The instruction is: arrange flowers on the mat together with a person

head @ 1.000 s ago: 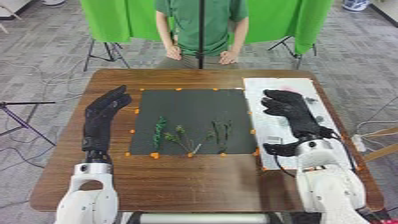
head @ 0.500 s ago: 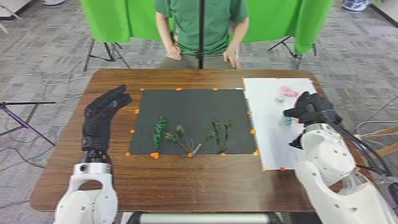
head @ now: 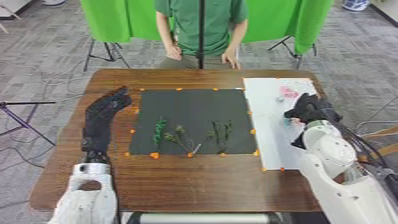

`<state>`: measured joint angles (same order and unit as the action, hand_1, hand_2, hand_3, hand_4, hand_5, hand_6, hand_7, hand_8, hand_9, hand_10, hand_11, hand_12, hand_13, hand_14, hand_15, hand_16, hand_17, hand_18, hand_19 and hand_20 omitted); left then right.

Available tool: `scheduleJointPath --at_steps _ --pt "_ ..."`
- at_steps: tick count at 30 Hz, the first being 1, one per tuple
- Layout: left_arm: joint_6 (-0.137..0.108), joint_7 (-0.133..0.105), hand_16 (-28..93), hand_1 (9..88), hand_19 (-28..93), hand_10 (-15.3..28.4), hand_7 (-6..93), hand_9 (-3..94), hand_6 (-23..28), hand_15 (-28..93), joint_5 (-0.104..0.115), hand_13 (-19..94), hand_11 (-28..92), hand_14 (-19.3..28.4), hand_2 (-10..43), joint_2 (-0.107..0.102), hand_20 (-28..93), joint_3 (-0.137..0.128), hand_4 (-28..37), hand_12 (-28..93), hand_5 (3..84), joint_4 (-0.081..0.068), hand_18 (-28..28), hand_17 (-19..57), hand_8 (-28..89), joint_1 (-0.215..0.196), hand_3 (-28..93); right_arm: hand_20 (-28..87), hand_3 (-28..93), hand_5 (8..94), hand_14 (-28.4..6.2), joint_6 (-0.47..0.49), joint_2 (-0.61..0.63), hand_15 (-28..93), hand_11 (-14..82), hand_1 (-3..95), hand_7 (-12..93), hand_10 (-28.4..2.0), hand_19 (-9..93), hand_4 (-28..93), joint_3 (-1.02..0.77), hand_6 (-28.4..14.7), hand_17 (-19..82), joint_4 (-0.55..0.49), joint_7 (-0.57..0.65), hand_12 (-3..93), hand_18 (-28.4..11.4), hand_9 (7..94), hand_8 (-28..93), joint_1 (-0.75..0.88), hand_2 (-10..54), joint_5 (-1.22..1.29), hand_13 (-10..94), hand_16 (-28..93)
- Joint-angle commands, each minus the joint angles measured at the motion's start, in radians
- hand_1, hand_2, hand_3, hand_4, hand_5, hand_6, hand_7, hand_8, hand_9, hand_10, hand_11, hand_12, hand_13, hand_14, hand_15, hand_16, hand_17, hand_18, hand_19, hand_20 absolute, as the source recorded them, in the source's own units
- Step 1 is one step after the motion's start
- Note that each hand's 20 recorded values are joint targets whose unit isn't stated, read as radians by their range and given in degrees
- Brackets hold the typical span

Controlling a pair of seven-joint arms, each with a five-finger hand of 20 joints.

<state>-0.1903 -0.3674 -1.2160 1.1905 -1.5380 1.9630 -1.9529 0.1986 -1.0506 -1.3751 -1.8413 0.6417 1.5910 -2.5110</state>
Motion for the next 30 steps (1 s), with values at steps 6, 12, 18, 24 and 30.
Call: scheduleJointPath --at_steps 6,12,18,24,30 --pt "0.067 0.011 3 26.4 13 13.3 12.9 46.6 3.3 23 -0.055 38 20 17.8 -4.9 0.128 23 -0.031 -16.9 16 49.2 -0.006 12.8 8.8 -5 0.000 67 32 65 62.2 -2.3 0.024 -0.015 30 15.8 37.6 12 -11.3 69 -19 0.056 1.4 58 0.052 -0.030 19.0 -13.1 83.7 -8 -0.017 -9.5 -0.021 93 33" --pt "0.077 0.014 3 26.3 13 13.3 13.0 46.6 3.3 23 -0.065 38 20 17.8 -5.0 0.143 23 -0.043 -16.8 16 49.2 -0.005 12.7 8.8 -5 -0.002 67 31 68 63.5 -1.5 0.005 -0.013 32 15.6 42.6 13 -10.0 70 -22 0.089 3.2 58 0.073 -0.048 20.2 -12.5 84.6 -8 -0.008 -9.5 -0.064 94 33" --pt "0.065 0.016 3 26.5 13 13.3 12.8 46.4 3.4 23 -0.070 38 20 17.7 -4.9 0.151 23 -0.062 -16.9 16 49.2 -0.006 12.7 8.8 -5 -0.007 67 31 51 76.6 -0.2 -0.053 -0.009 39 4.9 61.9 17 -7.3 73 -18 0.114 4.3 60 0.078 -0.060 33.2 -11.4 91.8 6 0.003 -9.5 -0.079 94 30" --pt "0.049 0.024 3 26.6 13 13.4 12.9 46.0 3.4 22 -0.070 37 20 17.5 -5.0 0.140 23 -0.100 -17.0 16 49.2 0.006 12.6 8.9 -5 -0.035 67 32 55 83.9 0.0 -0.116 0.012 43 7.7 63.7 18 -6.9 74 -18 0.091 3.5 61 -0.016 -0.065 34.0 -11.2 93.7 10 0.003 -9.5 -0.076 94 28" --pt "0.030 0.026 3 26.6 13 13.4 12.8 46.1 3.6 22 -0.069 37 20 17.5 -4.9 0.134 23 -0.140 -17.0 16 49.4 0.017 12.6 8.9 -5 -0.075 67 32 56 84.3 0.1 -0.203 0.038 44 8.9 63.5 18 -6.9 74 -18 0.122 3.2 61 -0.145 -0.094 34.1 -11.1 93.7 11 -0.101 -9.5 -0.067 94 28"
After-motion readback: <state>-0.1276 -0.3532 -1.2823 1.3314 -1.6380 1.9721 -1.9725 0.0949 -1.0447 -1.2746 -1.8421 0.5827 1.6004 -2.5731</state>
